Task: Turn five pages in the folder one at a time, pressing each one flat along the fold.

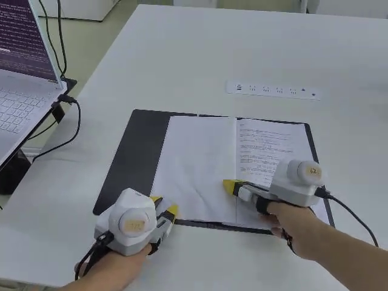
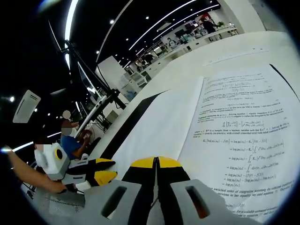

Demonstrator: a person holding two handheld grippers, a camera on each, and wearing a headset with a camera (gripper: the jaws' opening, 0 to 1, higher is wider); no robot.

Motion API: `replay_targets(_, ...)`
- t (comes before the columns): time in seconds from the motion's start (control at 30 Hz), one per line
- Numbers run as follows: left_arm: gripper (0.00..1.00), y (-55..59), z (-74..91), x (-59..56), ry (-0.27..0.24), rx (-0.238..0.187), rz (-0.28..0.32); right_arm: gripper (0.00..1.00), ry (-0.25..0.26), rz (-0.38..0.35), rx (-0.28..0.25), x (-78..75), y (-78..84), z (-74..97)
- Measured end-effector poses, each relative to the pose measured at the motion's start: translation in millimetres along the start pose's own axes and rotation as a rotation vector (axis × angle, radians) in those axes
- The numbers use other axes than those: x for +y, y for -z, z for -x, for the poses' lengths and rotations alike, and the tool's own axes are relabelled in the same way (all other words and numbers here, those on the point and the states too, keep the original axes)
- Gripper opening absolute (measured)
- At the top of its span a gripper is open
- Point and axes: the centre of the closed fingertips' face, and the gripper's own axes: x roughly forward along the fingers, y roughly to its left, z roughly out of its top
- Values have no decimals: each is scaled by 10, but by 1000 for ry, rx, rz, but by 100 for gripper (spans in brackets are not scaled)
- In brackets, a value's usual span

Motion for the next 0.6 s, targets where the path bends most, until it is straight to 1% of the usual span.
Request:
replay_targets(0.03,21,-1,0,-1,1,0,-1,0,-1,-6,2,6,21,12)
replay_targets(0.07,21,-1,1,-1,1,1,-2,0,-11,-34,11,41,67,32)
replay_targets(0.13,21,-2,3,-3,2,1,-4,0,-17,-69,18,63,111,58)
replay_targets(0.23,21,-6,8,-5,2,2,-5,0,-23,-91,36,94,180,103)
replay_targets(0.3,21,-6,9,-5,3,3,-5,0,-27,-120,51,120,237,139)
replay_targets(0.4,21,-5,9,-5,3,5,-3,0,-39,-198,68,164,337,201)
replay_targets(0.47,21,-7,11,-7,3,8,-5,0,-39,-205,69,175,367,228)
replay_targets(0.57,21,-5,12,-7,3,13,-5,0,-45,-226,88,233,443,276)
replay_targets(0.6,21,-6,13,-8,3,16,-6,0,-47,-244,93,245,462,291)
